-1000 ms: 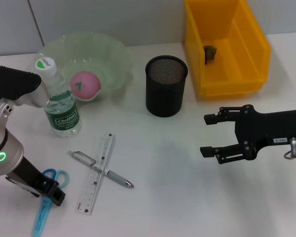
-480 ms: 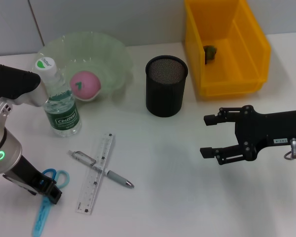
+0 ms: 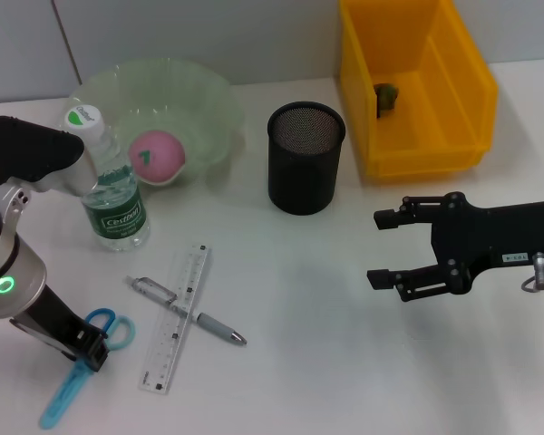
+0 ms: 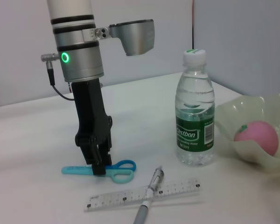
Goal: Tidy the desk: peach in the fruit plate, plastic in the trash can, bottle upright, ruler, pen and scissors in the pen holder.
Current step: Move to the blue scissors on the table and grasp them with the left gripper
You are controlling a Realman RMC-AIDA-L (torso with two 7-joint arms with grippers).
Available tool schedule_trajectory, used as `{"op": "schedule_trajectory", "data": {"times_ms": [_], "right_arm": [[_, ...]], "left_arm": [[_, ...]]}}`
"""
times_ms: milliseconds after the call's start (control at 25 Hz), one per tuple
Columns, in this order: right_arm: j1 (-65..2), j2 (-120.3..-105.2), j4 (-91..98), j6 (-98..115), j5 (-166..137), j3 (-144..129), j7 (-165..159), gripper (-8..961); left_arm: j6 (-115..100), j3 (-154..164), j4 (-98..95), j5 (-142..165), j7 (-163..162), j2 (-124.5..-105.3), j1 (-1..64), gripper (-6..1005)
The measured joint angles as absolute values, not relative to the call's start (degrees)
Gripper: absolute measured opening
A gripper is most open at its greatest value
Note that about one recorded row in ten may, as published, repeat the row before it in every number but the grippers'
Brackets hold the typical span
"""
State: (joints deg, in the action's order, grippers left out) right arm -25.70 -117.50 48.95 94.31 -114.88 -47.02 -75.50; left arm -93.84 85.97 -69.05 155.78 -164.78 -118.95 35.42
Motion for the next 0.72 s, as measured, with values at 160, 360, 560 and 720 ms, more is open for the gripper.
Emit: {"op": "schedule_trajectory", "data": {"times_ms": [160,360,560,720], "right_arm": [[-25.75,-117.44,48.95,94.31,-114.88,-47.02,-75.60,769],[-25.66,-117.42,48.95,94.31,-114.87,-47.02,-75.72,766],[-25.54,-117.44,48.95,94.30,-114.87,-47.02,-75.77,763],[-25.52,-117.48,48.95,94.30,-114.87,-47.02,-75.79,760]], "left_arm": [[-93.86,86.24,-69.19,155.73,-164.85,-118.98,35.58,325],[-93.86,86.40,-68.85,155.81,-164.87,-119.00,35.79,303],[-93.87,87.11,-68.82,155.68,-164.84,-119.00,35.81,308],[-93.87,87.17,-68.82,155.67,-164.82,-119.00,35.84,313]]}}
